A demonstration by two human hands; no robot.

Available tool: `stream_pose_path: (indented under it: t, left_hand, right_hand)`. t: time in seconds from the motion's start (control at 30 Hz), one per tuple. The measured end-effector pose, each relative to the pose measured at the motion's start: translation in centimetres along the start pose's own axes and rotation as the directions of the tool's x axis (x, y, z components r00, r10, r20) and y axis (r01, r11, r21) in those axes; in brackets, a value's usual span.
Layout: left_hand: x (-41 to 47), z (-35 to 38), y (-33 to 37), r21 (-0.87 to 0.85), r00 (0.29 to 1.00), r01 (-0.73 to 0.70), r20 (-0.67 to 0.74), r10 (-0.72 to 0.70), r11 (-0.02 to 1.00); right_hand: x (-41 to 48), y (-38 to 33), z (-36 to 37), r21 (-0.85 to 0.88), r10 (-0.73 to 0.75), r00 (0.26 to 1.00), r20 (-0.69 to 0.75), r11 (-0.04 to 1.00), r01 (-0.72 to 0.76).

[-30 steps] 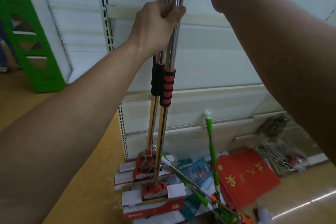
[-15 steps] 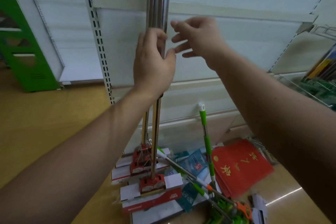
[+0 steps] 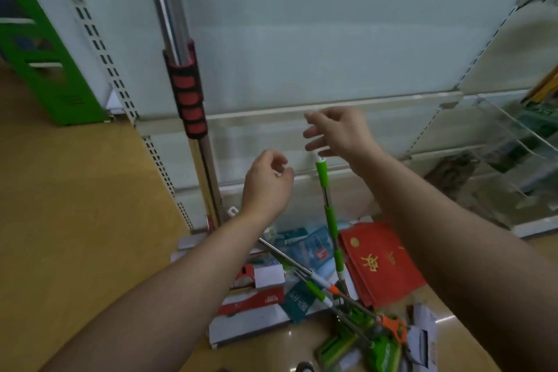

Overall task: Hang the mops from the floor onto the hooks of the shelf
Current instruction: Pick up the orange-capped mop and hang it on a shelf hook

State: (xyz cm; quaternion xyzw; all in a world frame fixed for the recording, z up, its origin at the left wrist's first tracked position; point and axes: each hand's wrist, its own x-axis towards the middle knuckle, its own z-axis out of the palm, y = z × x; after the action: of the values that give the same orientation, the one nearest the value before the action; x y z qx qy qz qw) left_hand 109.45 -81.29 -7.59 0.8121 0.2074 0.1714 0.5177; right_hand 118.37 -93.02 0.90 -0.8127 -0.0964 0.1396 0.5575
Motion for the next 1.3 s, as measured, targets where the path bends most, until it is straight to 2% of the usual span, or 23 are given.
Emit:
stream_pose_path:
  t: [0.17, 0.37, 0.5, 0.67, 0.83, 1.07, 1.3]
  left_hand:
    - [-1.3, 6.9, -5.8, -0.004, 0.943, 0.33, 0.054, -0.329, 0.944]
    - [-2.7, 12.2, -12.3, 0.043, 0.84, 0.535, 0.076, -0.537, 0.844]
    - [-1.9, 14.2, -17.2, 0.044, 0.775, 0.628, 0.061, -0.63, 0.777]
    - [0.5, 16.3, -24.6, 0.075, 0.744, 0.667, -0.048, -0.666, 0.741]
    - [3.0, 18.0, -31.2, 0.079, 0.712, 0.702, -0.094, -0.696, 0.707]
    - [5.3, 20.2, -38.5, 0.038, 0.642, 0.765, -0.121, -0.757, 0.643]
    - [6.2, 20.8, -41.3, -0.131, 0.538, 0.828, -0.091, -0.838, 0.545]
  right_hand:
    - [1.8, 9.3, -1.9, -0.002, 0.176, 0.982, 0.074, 0.984, -0.176]
    - [3.8, 20.1, -0.3, -0.063, 0.346, 0.93, 0.128, 0.938, -0.34]
    - [5.5, 26.6, 2.3, -0.131, 0.412, 0.899, 0.15, 0.909, -0.395]
    - [8.5, 35.6, 6.8, -0.244, 0.49, 0.851, 0.187, 0.863, -0.443]
    - [10.8, 42.2, 11.7, -0.375, 0.517, 0.823, 0.233, 0.829, -0.415]
    - [14.3, 48.8, 19.2, -0.55, 0.531, 0.779, 0.333, 0.781, -0.297]
    - [14.5, 52.3, 22.6, -0.628, 0.46, 0.816, 0.35, 0.762, -0.16]
